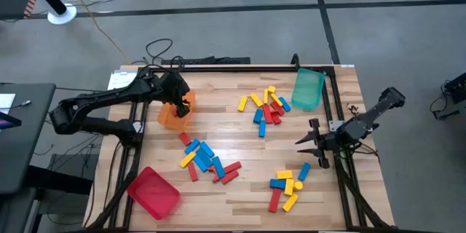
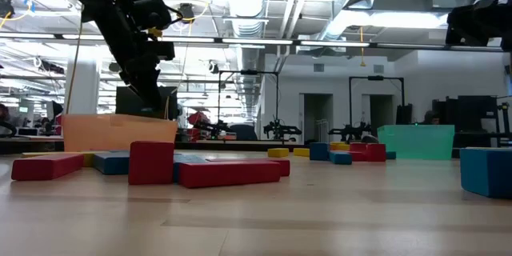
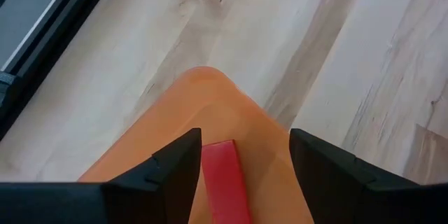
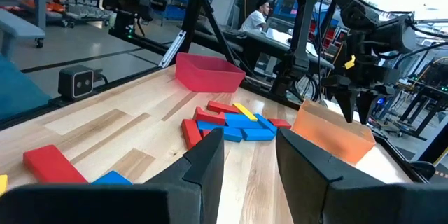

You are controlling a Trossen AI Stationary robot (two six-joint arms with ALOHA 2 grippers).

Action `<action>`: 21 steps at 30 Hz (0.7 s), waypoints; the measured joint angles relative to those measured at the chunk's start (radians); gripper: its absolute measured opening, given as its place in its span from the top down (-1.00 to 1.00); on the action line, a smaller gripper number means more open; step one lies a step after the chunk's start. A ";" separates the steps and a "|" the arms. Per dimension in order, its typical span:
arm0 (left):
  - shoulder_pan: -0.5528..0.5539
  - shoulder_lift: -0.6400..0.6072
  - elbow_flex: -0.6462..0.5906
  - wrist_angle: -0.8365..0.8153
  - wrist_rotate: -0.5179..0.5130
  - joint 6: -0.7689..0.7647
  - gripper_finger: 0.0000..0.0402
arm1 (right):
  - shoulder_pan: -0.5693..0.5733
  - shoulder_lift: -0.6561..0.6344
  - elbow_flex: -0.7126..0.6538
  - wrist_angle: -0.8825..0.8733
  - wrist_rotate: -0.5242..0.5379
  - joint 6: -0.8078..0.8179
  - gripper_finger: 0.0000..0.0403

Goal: Sort blocks
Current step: Put the yellow wooden block into the green bin

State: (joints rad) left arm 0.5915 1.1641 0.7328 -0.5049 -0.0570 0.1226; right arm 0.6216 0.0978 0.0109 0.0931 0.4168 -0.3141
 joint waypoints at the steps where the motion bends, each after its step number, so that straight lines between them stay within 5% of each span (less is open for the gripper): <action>1: 0.000 0.000 0.000 0.000 0.000 0.000 -0.06 | 0.000 0.000 0.000 0.009 0.000 0.000 0.27; 12: -0.075 -0.003 0.000 0.038 0.000 -0.018 -0.06 | 0.000 0.000 0.000 0.024 0.000 0.033 0.27; 21: -0.223 -0.092 0.000 0.154 0.113 -0.042 -0.06 | -0.002 0.000 0.002 0.286 0.000 0.036 0.27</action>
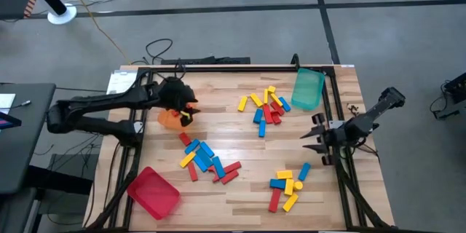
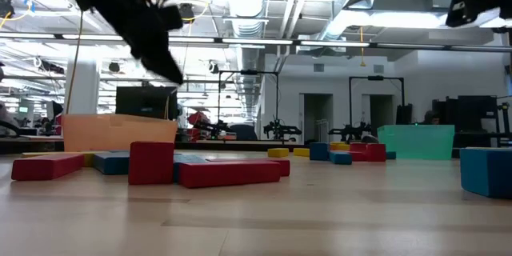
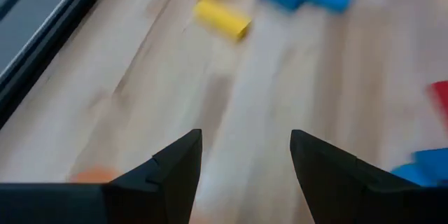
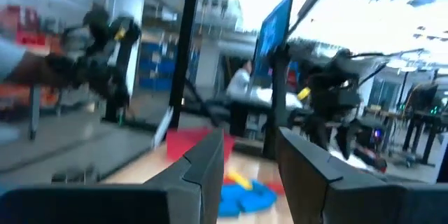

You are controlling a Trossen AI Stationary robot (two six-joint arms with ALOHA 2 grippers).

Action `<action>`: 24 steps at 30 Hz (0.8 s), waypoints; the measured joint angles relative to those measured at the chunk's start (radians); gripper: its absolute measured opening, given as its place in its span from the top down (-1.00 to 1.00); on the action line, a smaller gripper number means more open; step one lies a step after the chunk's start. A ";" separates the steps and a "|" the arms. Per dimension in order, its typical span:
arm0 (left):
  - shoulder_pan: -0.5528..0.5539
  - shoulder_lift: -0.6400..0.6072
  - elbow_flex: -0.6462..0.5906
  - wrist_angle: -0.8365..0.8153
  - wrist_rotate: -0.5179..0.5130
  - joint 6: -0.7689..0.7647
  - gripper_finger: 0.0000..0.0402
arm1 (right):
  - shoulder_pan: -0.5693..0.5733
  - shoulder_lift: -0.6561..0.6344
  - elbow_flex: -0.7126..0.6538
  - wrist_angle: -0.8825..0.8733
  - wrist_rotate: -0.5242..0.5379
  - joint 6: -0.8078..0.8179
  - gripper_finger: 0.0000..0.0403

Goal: Sort blocks
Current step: Put the yellow wooden block into the green bin

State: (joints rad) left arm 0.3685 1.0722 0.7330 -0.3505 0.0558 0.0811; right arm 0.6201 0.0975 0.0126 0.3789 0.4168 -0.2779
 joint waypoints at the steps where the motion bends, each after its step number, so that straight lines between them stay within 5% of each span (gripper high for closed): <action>1: -0.023 -0.013 0.000 0.015 0.006 0.000 -0.06 | 0.000 0.000 0.000 0.011 0.000 0.000 0.27; 13: -0.330 -0.070 0.001 0.206 0.019 -0.037 -0.06 | -0.051 0.044 0.078 -0.057 0.000 0.002 0.04; 21: -0.431 -0.014 0.007 0.265 -0.029 -0.034 -0.06 | -0.103 0.290 0.244 -0.177 0.000 0.076 -0.18; 24: -0.440 0.018 0.019 0.234 -0.143 -0.027 -0.06 | -0.127 0.403 0.324 -0.264 0.000 0.102 -0.19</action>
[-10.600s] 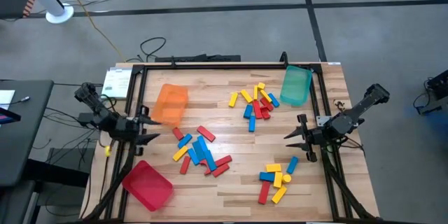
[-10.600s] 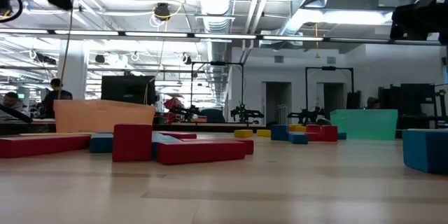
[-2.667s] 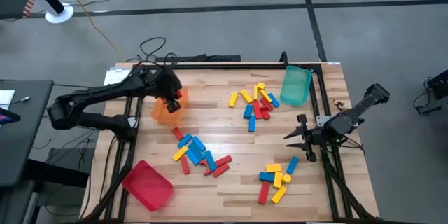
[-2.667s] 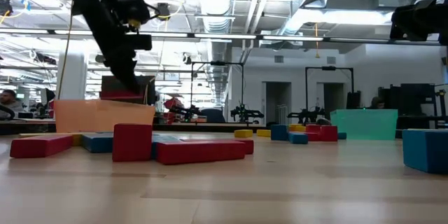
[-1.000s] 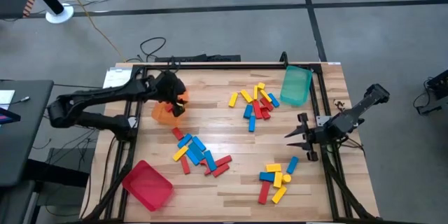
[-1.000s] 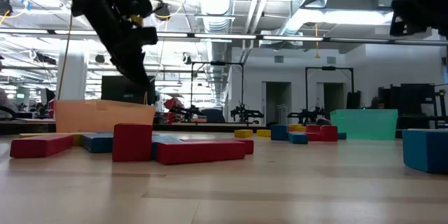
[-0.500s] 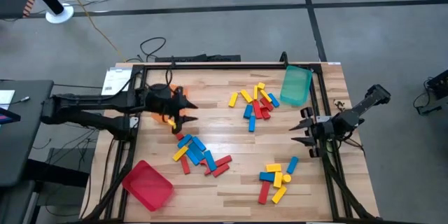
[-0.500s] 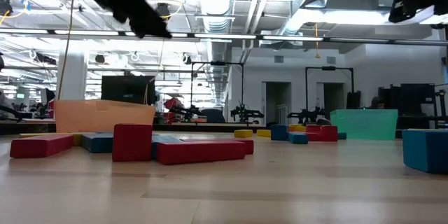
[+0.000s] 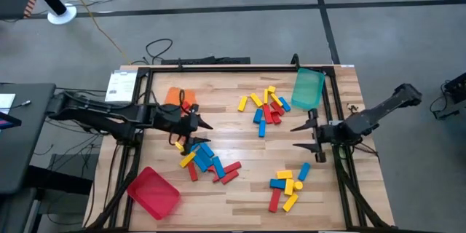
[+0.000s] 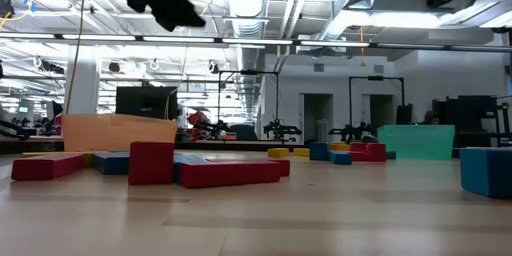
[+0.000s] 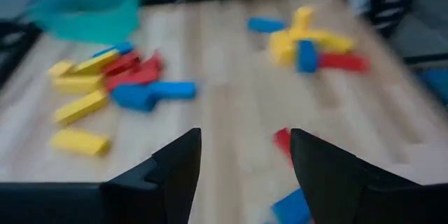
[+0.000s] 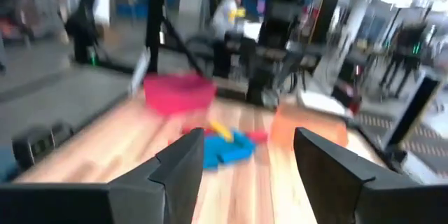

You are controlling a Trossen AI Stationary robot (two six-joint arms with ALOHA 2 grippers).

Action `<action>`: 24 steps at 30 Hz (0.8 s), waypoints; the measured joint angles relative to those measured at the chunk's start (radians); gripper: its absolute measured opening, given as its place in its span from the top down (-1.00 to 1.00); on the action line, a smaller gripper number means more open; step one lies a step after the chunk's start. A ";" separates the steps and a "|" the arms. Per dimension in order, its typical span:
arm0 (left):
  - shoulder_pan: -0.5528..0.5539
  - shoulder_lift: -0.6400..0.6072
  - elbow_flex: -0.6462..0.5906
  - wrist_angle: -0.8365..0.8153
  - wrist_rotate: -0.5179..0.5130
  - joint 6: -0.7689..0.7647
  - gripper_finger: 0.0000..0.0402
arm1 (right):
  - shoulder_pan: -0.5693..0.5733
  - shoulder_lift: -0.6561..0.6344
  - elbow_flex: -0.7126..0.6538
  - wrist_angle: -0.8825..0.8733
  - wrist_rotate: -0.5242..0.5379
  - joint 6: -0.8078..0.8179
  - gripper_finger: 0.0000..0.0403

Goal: Sort blocks
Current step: Put the yellow wooden block into the green bin

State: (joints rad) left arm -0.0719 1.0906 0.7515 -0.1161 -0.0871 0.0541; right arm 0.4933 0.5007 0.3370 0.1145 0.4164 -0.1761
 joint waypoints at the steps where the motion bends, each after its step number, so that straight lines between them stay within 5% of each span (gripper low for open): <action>1: 0.000 0.010 0.012 -0.039 -0.081 -0.022 -0.06 | -0.011 0.035 0.024 -0.032 0.000 0.015 -0.19; 3: 0.027 0.026 0.045 -0.142 -0.253 -0.102 -0.06 | -0.034 0.105 0.067 -0.075 0.000 0.044 -0.18; 5: 0.067 0.036 0.059 -0.223 -0.307 -0.140 -0.06 | -0.057 0.176 0.110 -0.122 0.000 0.075 -0.17; 12: 0.116 0.073 0.062 -0.179 -0.064 -0.109 -0.06 | -0.115 0.367 0.262 -0.402 -0.097 0.192 -0.16; 24: 0.103 0.268 0.062 -0.085 -0.036 -0.055 -0.06 | -0.345 0.680 0.368 -0.530 -0.137 -0.008 -0.16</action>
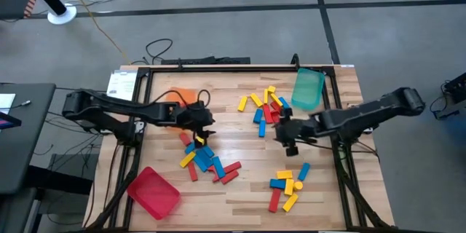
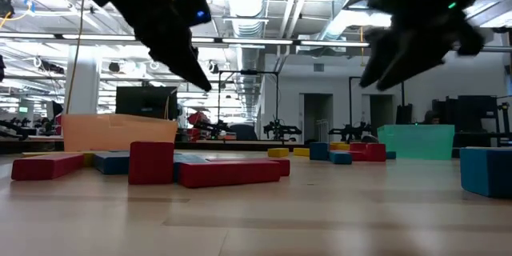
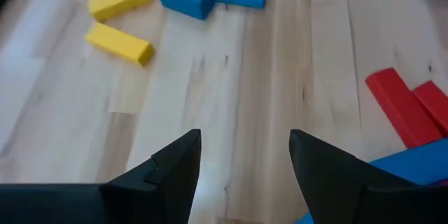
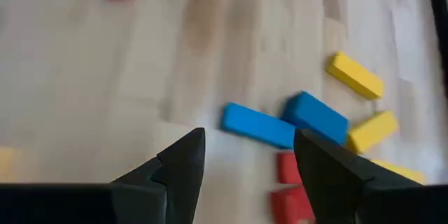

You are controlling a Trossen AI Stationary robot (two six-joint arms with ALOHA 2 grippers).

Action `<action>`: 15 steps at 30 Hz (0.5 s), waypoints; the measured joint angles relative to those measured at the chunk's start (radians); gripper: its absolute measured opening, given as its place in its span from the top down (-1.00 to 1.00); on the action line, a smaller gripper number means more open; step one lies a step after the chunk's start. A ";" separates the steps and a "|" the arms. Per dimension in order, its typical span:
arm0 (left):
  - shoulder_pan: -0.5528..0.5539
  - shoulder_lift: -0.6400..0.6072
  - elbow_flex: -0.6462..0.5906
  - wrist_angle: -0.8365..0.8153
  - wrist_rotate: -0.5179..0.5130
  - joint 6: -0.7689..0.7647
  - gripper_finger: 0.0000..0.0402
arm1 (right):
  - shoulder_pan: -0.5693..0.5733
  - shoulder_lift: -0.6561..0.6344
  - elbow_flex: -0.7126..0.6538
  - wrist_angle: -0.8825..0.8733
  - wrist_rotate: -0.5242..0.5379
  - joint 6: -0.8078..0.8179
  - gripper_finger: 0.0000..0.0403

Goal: Sort blocks
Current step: Put the yellow wooden block into the green bin

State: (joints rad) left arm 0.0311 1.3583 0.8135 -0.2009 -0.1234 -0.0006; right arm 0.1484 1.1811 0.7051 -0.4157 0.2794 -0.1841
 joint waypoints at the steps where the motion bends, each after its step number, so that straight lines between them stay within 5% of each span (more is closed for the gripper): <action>1: 0.000 0.011 0.000 0.000 0.009 0.000 -0.06 | -0.026 0.022 0.009 -0.003 0.000 -0.042 -0.16; 15: 0.000 0.052 -0.001 0.110 0.013 0.042 -0.06 | -0.488 0.266 0.147 -0.082 -0.018 -0.465 -0.15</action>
State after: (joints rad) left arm 0.0311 1.4105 0.8127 -0.0905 -0.1101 0.0415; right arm -0.3391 1.4467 0.8521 -0.4977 0.2614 -0.6493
